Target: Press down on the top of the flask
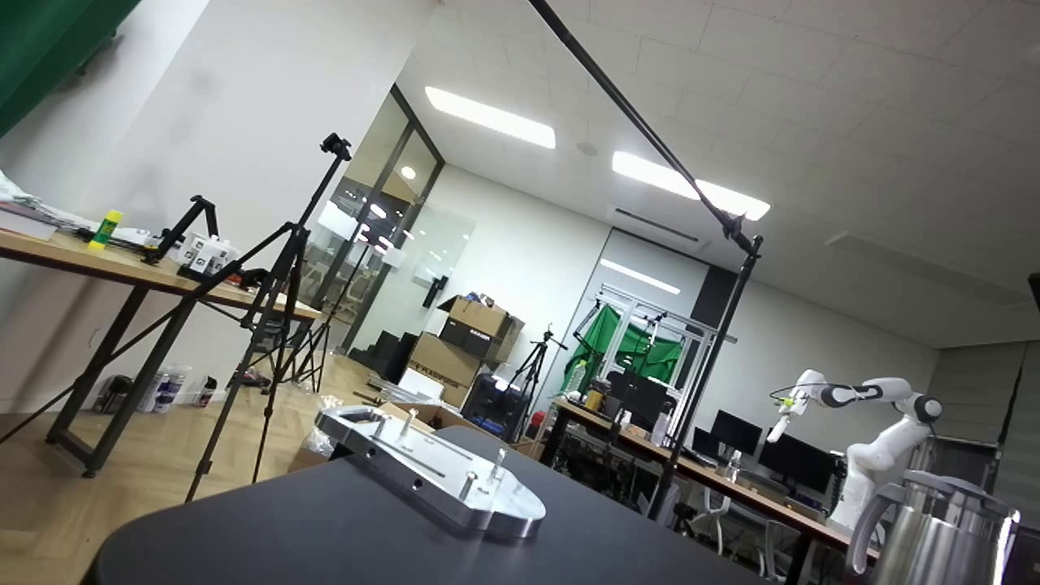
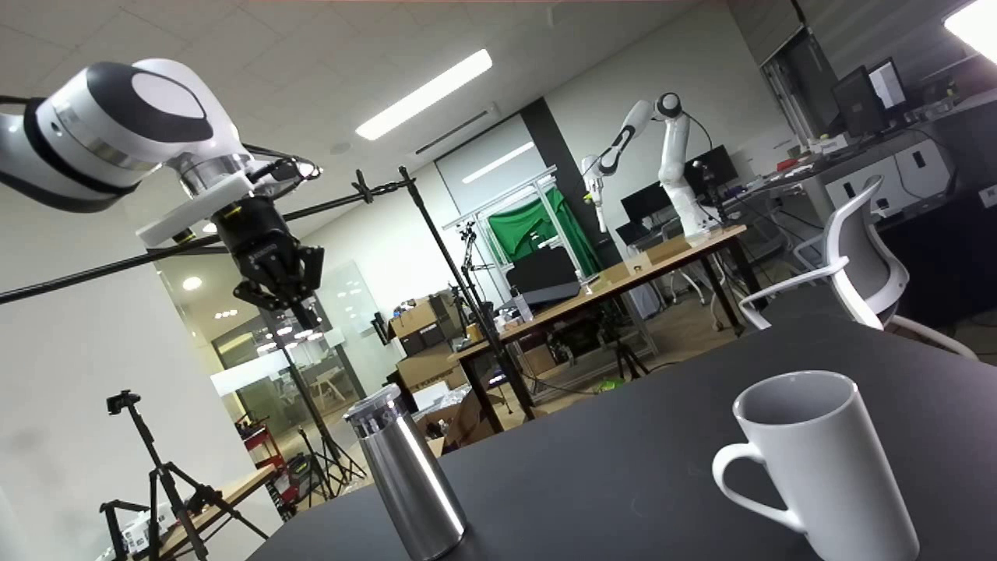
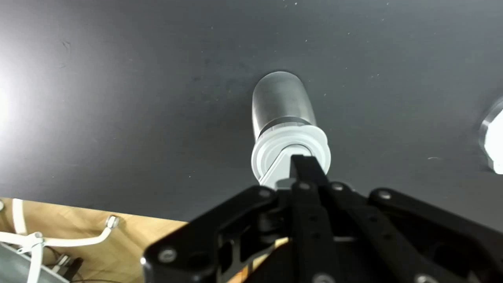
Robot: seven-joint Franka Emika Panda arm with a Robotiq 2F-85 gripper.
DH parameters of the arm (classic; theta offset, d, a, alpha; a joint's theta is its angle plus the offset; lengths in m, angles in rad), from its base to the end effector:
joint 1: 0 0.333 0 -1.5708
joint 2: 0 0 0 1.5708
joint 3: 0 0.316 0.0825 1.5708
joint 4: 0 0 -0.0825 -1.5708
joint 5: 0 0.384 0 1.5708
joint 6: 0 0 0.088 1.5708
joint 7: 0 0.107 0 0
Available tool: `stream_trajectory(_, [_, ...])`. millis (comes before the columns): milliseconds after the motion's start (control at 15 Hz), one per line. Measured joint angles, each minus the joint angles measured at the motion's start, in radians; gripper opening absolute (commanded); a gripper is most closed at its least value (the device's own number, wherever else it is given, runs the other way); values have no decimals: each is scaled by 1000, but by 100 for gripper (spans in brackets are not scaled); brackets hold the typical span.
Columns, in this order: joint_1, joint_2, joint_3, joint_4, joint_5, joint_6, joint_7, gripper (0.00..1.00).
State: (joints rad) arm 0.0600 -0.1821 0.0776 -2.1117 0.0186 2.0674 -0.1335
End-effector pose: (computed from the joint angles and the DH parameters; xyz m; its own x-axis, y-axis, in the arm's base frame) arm 0.5091 0.0733 0.5069 0.9564 0.2586 0.1361 0.2590 -0.9658 0.0149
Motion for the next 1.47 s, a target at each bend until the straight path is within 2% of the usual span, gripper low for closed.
stream_trajectory(1067, [0,23,0,6,1,2,-8,0])
stream_trajectory(1467, [7,92,8,8,1,99,-8,0])
